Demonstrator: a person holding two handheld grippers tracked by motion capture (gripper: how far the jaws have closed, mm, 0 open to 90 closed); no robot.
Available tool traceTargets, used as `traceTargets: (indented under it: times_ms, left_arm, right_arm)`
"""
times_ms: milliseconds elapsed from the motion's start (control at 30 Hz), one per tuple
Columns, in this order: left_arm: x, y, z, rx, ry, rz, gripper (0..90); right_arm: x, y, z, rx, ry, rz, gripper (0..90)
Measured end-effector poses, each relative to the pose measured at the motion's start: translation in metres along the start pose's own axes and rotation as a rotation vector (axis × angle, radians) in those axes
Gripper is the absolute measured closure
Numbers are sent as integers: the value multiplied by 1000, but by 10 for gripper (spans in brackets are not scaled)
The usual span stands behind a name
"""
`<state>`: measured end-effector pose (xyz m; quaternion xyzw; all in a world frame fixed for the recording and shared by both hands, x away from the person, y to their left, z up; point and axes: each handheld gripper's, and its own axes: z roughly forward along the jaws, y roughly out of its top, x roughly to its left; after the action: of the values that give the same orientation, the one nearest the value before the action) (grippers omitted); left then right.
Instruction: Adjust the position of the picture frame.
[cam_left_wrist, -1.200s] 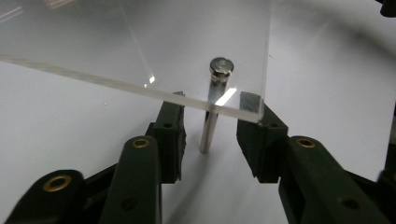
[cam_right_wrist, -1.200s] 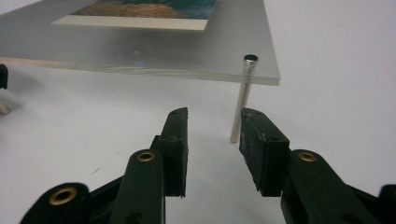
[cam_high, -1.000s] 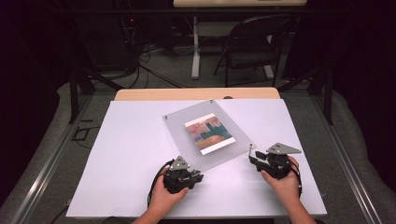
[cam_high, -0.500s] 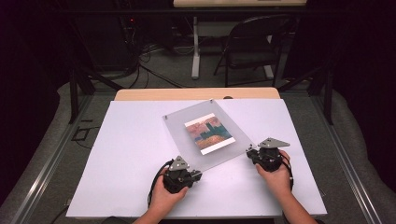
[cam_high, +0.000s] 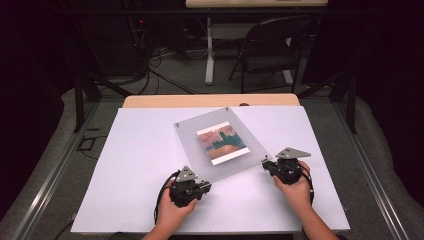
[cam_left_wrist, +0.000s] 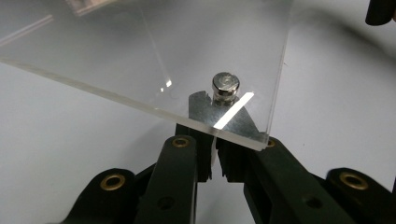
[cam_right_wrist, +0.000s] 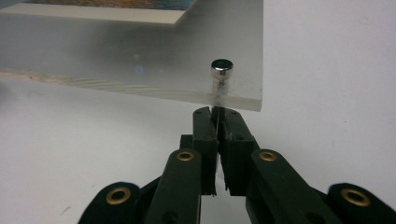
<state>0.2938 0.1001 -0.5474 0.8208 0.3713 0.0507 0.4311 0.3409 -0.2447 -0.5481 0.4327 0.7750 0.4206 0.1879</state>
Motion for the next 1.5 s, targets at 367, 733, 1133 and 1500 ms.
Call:
traceTargets:
  times_ms: [367,733,1133,1500]
  left_arm:
    - [11,2,-26,-14,95,-22,852]
    - [45,4,-45,-55,204,-77,850]
    - [65,14,-31,-45,194,-117,849]
    - [65,18,-19,-40,177,-120,848]
  right_arm:
    - [24,-4,-7,-7,70,28,857]
    - [50,0,10,-17,152,49,857]
    - [47,7,21,-18,137,52,857]
    - [36,8,22,-26,105,68,856]
